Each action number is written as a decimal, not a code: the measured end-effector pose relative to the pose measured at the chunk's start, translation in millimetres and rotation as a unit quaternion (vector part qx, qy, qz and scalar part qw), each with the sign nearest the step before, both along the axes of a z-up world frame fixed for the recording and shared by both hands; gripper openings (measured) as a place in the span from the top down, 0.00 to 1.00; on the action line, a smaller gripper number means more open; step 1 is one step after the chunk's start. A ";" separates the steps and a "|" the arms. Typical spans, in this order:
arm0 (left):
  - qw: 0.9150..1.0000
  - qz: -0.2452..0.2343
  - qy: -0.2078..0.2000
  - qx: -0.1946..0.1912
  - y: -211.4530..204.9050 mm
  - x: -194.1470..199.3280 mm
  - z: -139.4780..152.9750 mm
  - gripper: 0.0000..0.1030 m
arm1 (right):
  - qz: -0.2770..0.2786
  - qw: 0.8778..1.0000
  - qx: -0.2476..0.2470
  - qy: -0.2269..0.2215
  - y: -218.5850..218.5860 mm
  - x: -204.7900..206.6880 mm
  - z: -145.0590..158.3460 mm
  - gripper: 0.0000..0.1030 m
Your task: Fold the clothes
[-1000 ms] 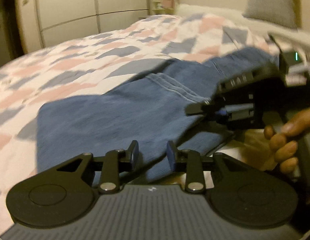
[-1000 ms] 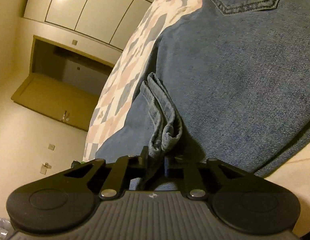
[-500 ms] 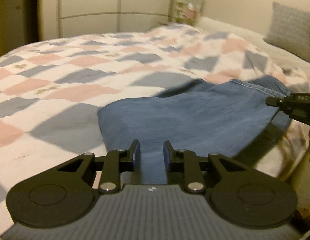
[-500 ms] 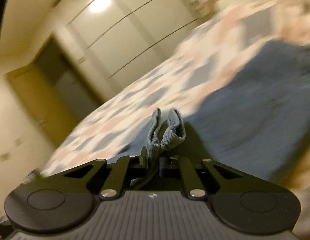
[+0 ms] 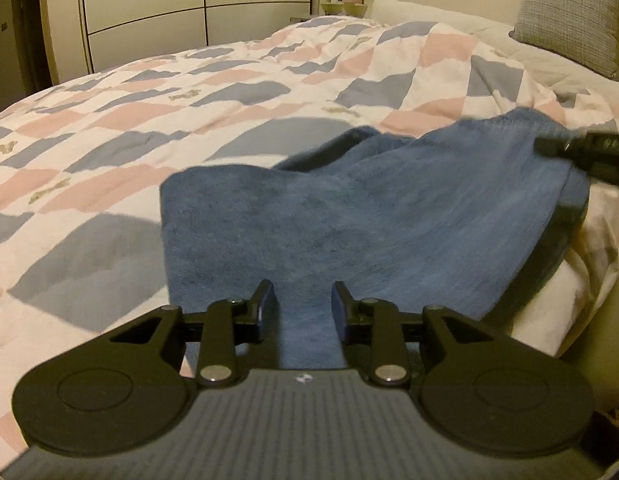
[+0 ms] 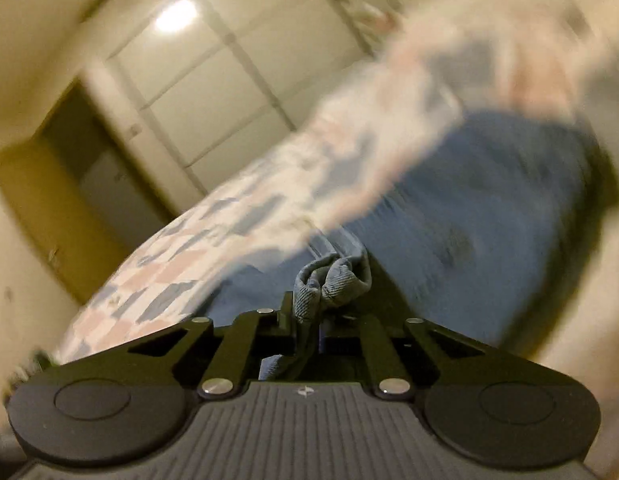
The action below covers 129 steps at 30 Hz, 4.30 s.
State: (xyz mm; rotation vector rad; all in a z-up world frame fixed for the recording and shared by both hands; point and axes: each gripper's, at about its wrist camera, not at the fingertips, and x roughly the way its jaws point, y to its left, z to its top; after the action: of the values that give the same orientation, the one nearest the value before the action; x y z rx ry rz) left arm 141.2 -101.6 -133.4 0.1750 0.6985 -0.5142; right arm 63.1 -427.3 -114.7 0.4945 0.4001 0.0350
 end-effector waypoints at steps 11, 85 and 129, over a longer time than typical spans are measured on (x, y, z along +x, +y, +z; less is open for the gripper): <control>0.998 -0.040 0.019 0.038 -45.5 19.0 -16.1 0.73 | -0.121 0.992 0.028 0.038 -81.1 -6.2 -29.6 0.91; 0.993 0.068 0.090 -0.019 22.4 -78.1 -3.7 0.67 | 0.006 0.996 -0.055 0.067 74.4 -92.7 -22.6 0.58; 0.886 0.135 0.275 -0.348 62.5 -3.1 -70.1 0.57 | 0.011 0.985 -0.167 0.050 73.2 -47.2 -31.0 0.47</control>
State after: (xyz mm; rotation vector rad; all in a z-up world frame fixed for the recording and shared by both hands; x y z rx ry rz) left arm 138.1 -39.1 -203.5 -0.7668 1.0261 -0.5194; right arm 15.9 -354.1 -145.7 0.1617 0.4994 -0.0364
